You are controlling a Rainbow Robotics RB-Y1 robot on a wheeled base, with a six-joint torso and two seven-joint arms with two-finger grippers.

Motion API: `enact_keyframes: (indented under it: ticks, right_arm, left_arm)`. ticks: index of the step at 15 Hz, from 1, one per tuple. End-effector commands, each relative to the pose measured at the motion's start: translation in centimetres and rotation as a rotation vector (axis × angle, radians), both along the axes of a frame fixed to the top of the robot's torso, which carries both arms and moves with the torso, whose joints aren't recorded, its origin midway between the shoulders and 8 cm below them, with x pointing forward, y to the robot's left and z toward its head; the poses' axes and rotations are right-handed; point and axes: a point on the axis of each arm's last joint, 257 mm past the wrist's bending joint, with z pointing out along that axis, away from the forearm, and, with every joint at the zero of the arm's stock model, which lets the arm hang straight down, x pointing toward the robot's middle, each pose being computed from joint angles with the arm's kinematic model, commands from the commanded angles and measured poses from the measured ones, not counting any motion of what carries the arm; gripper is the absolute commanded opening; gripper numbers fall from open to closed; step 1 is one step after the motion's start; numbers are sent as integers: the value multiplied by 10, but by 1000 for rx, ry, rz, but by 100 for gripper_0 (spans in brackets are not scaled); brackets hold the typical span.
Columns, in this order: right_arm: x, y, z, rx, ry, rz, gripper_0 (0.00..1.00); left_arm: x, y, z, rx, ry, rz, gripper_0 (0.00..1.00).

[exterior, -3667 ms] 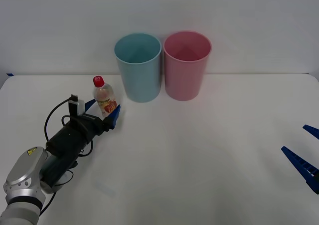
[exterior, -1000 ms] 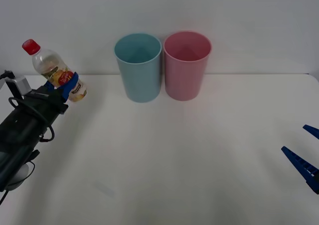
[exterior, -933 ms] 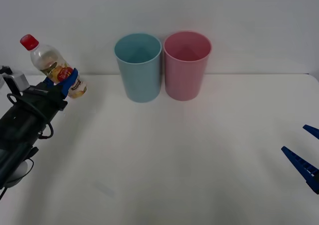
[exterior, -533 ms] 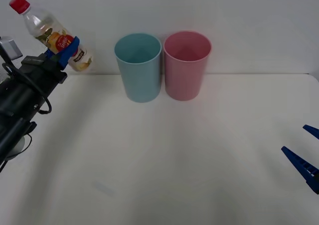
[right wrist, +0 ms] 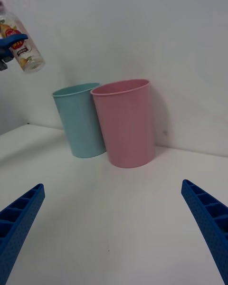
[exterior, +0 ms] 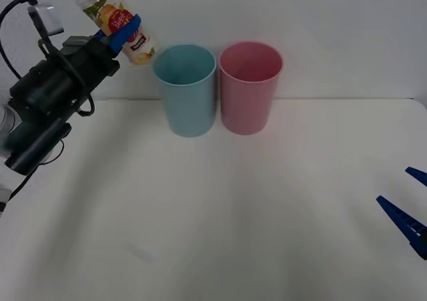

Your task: Grasp the object on the table and drop it into the matching bin: aluminum can to the light blue bin, PET bottle to the pink bin.

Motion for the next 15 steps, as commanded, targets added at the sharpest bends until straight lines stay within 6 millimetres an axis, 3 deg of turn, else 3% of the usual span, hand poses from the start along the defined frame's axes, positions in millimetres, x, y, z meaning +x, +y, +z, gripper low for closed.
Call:
enact_keyframes:
  ticks: [1, 7, 15]
  right_arm:
    - [0, 0, 0, 0, 0, 0, 100]
    - [0, 0, 0, 0, 0, 0, 100]
    - [0, 0, 0, 0, 0, 0, 100]
  left_arm:
    - [18, -32, 5, 35, 8, -53, 0]
    - [62, -109, 7, 126, 9, -109, 0]
    - [100, -212, 3, 288, -14, -72, 0]
